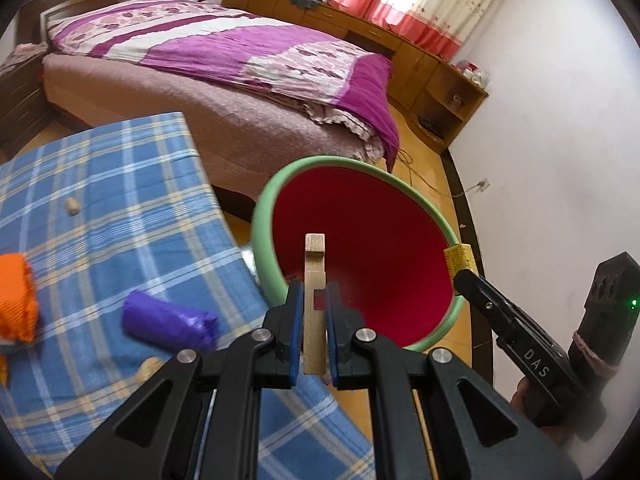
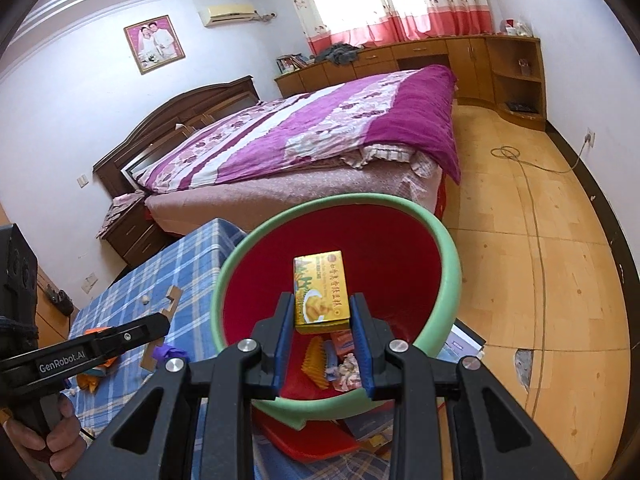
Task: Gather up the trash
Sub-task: 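Open the right gripper over the bucket while the left gripper releases the stick, then move both grippers back over the trash on the bed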
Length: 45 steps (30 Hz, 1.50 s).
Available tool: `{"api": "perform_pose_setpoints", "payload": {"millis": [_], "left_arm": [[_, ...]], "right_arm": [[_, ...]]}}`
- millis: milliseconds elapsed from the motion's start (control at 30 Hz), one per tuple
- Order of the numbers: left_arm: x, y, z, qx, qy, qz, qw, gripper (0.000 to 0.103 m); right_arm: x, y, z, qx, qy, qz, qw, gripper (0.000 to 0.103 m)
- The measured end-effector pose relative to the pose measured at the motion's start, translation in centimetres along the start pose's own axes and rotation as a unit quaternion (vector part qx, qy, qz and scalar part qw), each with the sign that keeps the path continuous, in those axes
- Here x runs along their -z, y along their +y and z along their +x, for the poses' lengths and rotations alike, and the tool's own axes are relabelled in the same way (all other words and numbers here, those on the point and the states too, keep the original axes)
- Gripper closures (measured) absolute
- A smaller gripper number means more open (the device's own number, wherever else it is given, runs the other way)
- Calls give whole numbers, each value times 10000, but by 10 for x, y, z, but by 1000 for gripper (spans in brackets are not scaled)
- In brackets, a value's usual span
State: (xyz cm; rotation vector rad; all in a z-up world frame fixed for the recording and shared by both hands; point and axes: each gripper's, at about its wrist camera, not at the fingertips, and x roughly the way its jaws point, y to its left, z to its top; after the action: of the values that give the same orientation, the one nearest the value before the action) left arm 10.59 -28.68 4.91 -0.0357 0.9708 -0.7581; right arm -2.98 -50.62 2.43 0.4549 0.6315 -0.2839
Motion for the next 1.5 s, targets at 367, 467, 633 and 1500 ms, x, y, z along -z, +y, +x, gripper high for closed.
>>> {"api": "perform_pose_setpoints", "payload": {"millis": [367,467,633,1500], "left_arm": [[-7,-14,32,137,132,164,9997,93],[-8,-13,35,96,188,126,9997,86],[-5,-3,33,-20,201,-50,9998,78],[28,59,-42,-680,-190,-707,9950,48]], "right_arm": [[4,-17,18,16,234,244,9994,70],[4,-19,19,27,257,279,9993,69],[4,-20,19,-6,276,341,9990,59],[28,18,2,-83,458,329,9984,22]]}}
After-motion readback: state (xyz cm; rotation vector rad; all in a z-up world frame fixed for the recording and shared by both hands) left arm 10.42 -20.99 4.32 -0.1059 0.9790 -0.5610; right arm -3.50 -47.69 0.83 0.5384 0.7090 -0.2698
